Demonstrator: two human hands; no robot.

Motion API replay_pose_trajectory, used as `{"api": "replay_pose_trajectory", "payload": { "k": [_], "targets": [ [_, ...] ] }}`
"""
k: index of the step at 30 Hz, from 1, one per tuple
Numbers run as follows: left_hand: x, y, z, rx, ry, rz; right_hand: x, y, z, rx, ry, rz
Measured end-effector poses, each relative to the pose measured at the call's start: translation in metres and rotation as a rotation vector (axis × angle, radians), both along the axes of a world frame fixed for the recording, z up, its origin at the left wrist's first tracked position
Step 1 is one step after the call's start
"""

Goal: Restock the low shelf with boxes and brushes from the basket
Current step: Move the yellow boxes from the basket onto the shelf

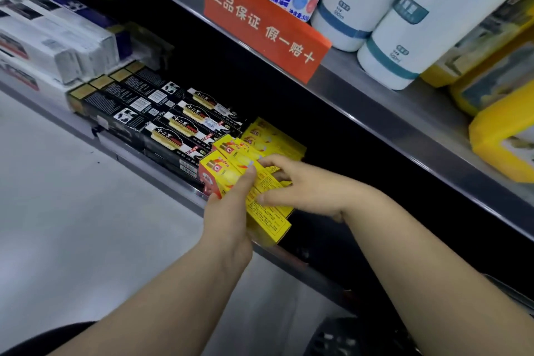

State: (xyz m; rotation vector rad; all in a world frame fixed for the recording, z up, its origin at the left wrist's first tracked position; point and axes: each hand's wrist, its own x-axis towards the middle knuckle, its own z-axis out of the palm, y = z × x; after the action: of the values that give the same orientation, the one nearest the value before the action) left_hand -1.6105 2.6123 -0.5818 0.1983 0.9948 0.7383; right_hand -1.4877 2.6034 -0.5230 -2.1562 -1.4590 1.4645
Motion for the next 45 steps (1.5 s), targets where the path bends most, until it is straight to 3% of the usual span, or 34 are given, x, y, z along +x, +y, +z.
{"api": "replay_pose_trajectory", "payload": {
  "k": [6, 8, 10, 13, 18, 22, 28, 31, 33, 37, 41, 45],
  "targets": [
    [0.006, -0.006, 0.003, 0.043, -0.010, -0.078, 0.020, -0.003, -0.002, 0.163, 0.007, -0.209],
    [0.006, -0.005, 0.002, 0.033, 0.047, -0.055, 0.030, 0.006, -0.005, 0.263, -0.115, -0.235],
    [0.005, -0.003, 0.001, 0.003, 0.073, -0.030, 0.038, 0.019, -0.011, 0.328, -0.369, -0.177],
    [0.004, -0.002, 0.001, -0.069, 0.057, -0.009, 0.047, 0.036, -0.029, 0.282, -0.552, -0.081],
    [0.003, 0.001, 0.001, -0.110, 0.095, 0.006, 0.045, 0.048, -0.065, 0.144, -0.356, -0.087],
    [0.006, 0.001, 0.002, -0.121, 0.123, 0.014, 0.045, 0.047, -0.076, 0.123, -0.317, -0.133],
    [0.009, 0.000, -0.004, -0.098, 0.162, 0.058, 0.034, 0.035, -0.049, 0.202, -0.476, 0.015],
    [0.008, 0.001, 0.001, -0.067, 0.186, 0.066, 0.013, 0.016, -0.024, 0.236, -0.170, -0.001],
    [0.007, 0.001, 0.004, -0.055, 0.206, 0.053, 0.000, 0.001, -0.010, 0.163, -0.087, 0.081],
    [0.006, -0.001, 0.008, 0.011, 0.206, -0.031, 0.003, -0.011, -0.004, 0.256, -0.319, 0.162],
    [0.006, -0.004, 0.011, 0.237, 0.328, -0.232, 0.023, -0.003, -0.006, 0.359, -0.299, -0.137],
    [0.003, -0.007, 0.014, 0.420, 0.426, -0.430, 0.051, 0.022, -0.025, 0.414, -0.517, -0.262]
  ]
}}
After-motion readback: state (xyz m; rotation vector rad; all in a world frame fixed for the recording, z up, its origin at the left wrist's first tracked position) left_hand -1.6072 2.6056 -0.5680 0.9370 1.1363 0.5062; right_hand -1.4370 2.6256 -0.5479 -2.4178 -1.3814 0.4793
